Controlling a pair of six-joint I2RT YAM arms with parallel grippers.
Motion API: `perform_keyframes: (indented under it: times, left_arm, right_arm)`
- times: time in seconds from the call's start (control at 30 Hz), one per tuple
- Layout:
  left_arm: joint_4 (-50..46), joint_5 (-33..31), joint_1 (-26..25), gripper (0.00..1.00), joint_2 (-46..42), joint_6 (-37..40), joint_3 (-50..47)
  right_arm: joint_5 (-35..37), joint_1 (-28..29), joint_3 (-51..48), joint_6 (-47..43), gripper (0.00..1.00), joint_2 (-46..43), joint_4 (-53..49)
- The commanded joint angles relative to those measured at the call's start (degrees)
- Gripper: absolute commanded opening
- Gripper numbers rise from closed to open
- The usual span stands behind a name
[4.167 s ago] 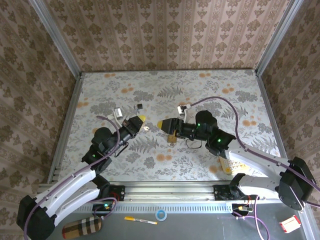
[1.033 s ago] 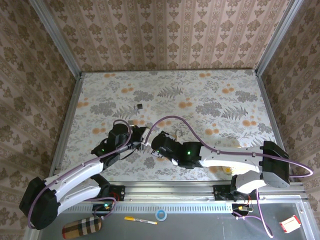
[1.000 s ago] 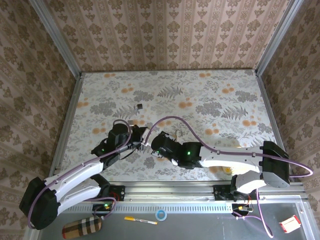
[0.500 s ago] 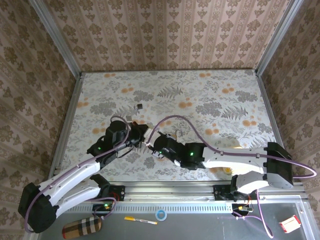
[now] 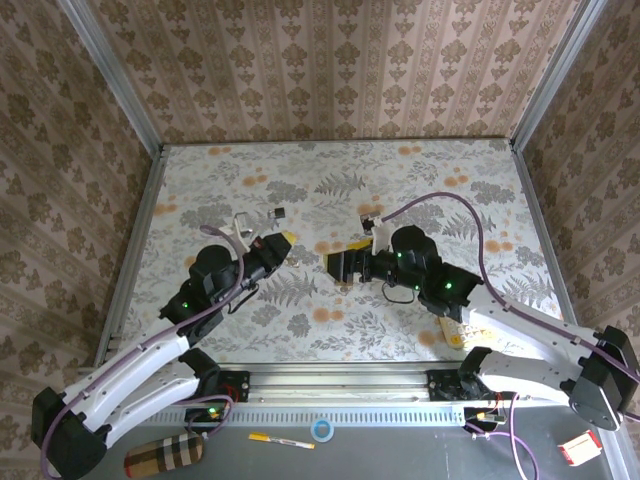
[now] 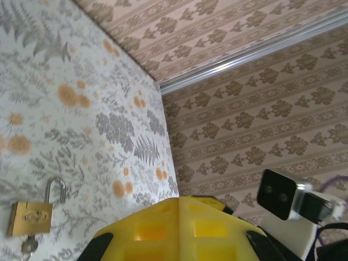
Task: Unlock with the key
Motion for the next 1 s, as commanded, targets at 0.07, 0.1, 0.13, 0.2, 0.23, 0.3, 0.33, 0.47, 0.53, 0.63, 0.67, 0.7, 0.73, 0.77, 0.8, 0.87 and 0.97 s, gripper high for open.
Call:
perform_keyframes:
  times: [0.07, 0.1, 0.13, 0.2, 0.23, 0.3, 0.33, 0.47, 0.53, 0.63, 0.67, 0.7, 0.73, 0.77, 0.8, 0.87, 0.97]
  left_arm:
    - [9.24, -2.74, -2.61, 0.0, -0.82, 11.48, -0.6]
    - [9.35, -3.68, -3.47, 0.0, -0.89, 12.92, -0.47]
    - [9.96, -4.43, -4.1, 0.0, -0.86, 14.05, -0.47]
    - [11.72, -5.44, -4.97, 0.0, -0.71, 14.96, -0.76]
    - [13.59, -5.58, -5.17, 0.0, -0.47, 15.5, -0.97]
    - [14.98, -6.19, -5.77, 0.0, -0.16, 16.51, -1.04]
    - [15.73, -6.47, -6.05, 0.0, 0.1, 17.15, -1.08]
    - [19.11, -6.25, -6.37, 0.0, 1.7, 17.58, -1.26]
    - [21.47, -5.87, -6.71, 0.0, 3.08, 17.76, -1.09]
    - [22.8, -5.95, -7.1, 0.0, 4.34, 18.2, -0.69]
    - [23.34, -6.02, -7.27, 0.0, 4.55, 18.28, -0.64]
    - [23.65, -6.14, -7.31, 0.0, 4.73, 18.29, -0.64]
    - [23.91, -6.22, -7.4, 0.0, 4.88, 18.29, -0.62]
    - [24.29, -6.22, -7.51, 0.0, 4.98, 18.16, -0.67]
    - [24.8, -6.22, -7.57, 0.0, 5.05, 18.2, -0.78]
    - [25.15, -6.3, -7.74, 0.0, 5.2, 18.2, -0.77]
    - [25.97, -6.31, -7.93, 0.0, 5.63, 17.37, -1.15]
  right_arm:
    - [-13.54, -1.02, -5.02, 22.66, 0.87, 5.33, 26.13]
    - [-14.62, -0.98, -5.84, 25.14, 0.87, 6.91, 31.5]
    - [-15.22, -0.98, -6.17, 27.28, 0.86, 8.26, 35.23]
    - [-15.21, -0.57, -6.28, 29.05, 0.85, 9.59, 38.03]
    - [-14.7, -0.26, -6.4, 29.0, 0.85, 9.7, 38.29]
    - [-13.34, 0.36, -7.21, 28.93, 0.84, 9.37, 39.14]
    - [-13.02, 0.64, -7.75, 29.17, 0.83, 9.37, 40.77]
    - [-13.58, 1.54, -7.49, 29.39, 0.79, 9.54, 42.61]
    - [-14.03, 1.74, -7.08, 29.6, 0.77, 9.92, 43.66]
    - [-14.65, 2.05, -6.3, 29.67, 0.72, 10.64, 43.97]
    - [-14.78, 2.07, -6.27, 29.67, 0.7, 10.8, 44.17]
    - [-15.02, 2.12, -6.2, 29.63, 0.69, 11.0, 44.27]
    - [-14.95, 2.16, -6.23, 29.71, 0.68, 11.09, 44.62]
    - [-14.96, 2.14, -6.28, 29.78, 0.67, 11.12, 44.95]
    - [-15.04, 2.14, -6.28, 29.81, 0.65, 11.2, 44.97]
    - [-15.29, 2.22, -6.07, 29.75, 0.62, 11.45, 45.06]
    - [-15.63, 2.36, -5.9, 29.37, 0.61, 11.87, 45.3]
